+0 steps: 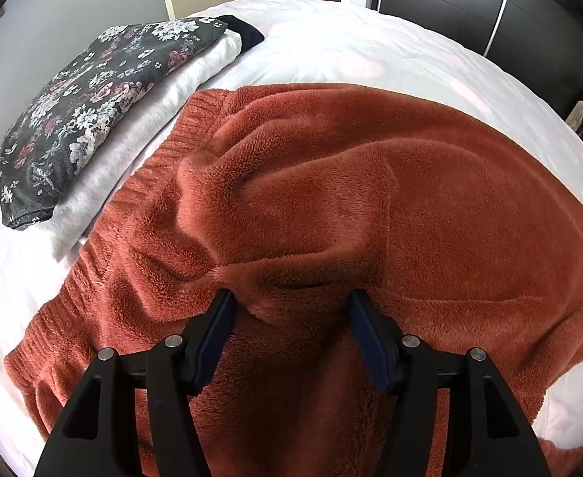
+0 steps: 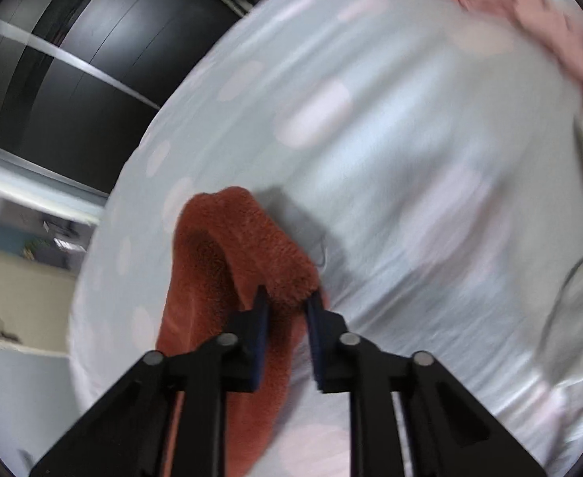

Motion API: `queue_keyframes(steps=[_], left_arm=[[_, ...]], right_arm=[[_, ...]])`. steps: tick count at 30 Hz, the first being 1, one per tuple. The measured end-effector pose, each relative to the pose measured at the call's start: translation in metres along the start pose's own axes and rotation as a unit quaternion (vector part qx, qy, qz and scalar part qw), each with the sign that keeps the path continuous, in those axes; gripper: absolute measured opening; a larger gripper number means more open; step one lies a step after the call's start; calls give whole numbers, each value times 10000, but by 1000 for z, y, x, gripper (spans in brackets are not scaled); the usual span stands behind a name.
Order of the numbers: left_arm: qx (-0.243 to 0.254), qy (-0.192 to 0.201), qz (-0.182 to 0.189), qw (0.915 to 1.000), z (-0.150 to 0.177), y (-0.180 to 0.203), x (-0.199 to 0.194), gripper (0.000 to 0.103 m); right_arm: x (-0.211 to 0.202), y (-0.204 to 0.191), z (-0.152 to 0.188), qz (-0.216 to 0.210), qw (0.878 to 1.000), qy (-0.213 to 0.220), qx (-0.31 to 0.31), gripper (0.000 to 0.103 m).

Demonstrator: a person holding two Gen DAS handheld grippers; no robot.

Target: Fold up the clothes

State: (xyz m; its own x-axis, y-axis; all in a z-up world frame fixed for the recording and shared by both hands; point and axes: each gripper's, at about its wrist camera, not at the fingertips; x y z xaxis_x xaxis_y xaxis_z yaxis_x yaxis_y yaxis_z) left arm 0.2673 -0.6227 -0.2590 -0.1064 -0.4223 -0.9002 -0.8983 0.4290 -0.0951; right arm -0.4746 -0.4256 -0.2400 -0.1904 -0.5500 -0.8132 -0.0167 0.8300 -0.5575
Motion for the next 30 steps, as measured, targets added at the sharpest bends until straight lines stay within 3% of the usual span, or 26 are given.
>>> queue_keyframes(steps=[4,6,10,14,18,21,23,30], left_arm=[[-113,-26,123,9999,1,-4,0,62],[-183,-42,187,9996,2,-6,1,62],[-248,-69,236,9994,3,-7,1,62],[-320,-99,298,9990,5,-10,0,62],[-424,-127,343,9984,8,-12,1,62],[-377,-133,257,9989,8,-7,2,62],[-336,-131,201,9991,8,-5,2,62],[-296,-114,136,9994,11,0,8,64]], right_arm=[[-54,-23,8,-114,9944,669,-815,12],[-68,-22,18,36,9901,862,-1104,12],[-54,29,23,627,9941,398,-789,13],[-50,71,24,734,9968,-168,-269,19],[-66,74,19,778,9957,-287,-412,29],[-90,61,4,642,9964,-76,-539,29],[-101,55,-1,521,9968,37,-604,38],[-70,35,-19,470,9934,-83,-1041,41]])
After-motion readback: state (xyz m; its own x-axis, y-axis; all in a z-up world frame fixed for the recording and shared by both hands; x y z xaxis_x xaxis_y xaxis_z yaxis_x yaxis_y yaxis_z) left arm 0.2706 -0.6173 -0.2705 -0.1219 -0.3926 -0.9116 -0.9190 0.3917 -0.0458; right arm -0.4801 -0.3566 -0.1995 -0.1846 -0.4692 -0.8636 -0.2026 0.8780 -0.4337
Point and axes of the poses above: each gripper's, at about its wrist camera, not at the fingertips, and x roughly the way its jaws point, y to its right, z to its underside, and after that the axes turned 14 degrees about x, right-handed
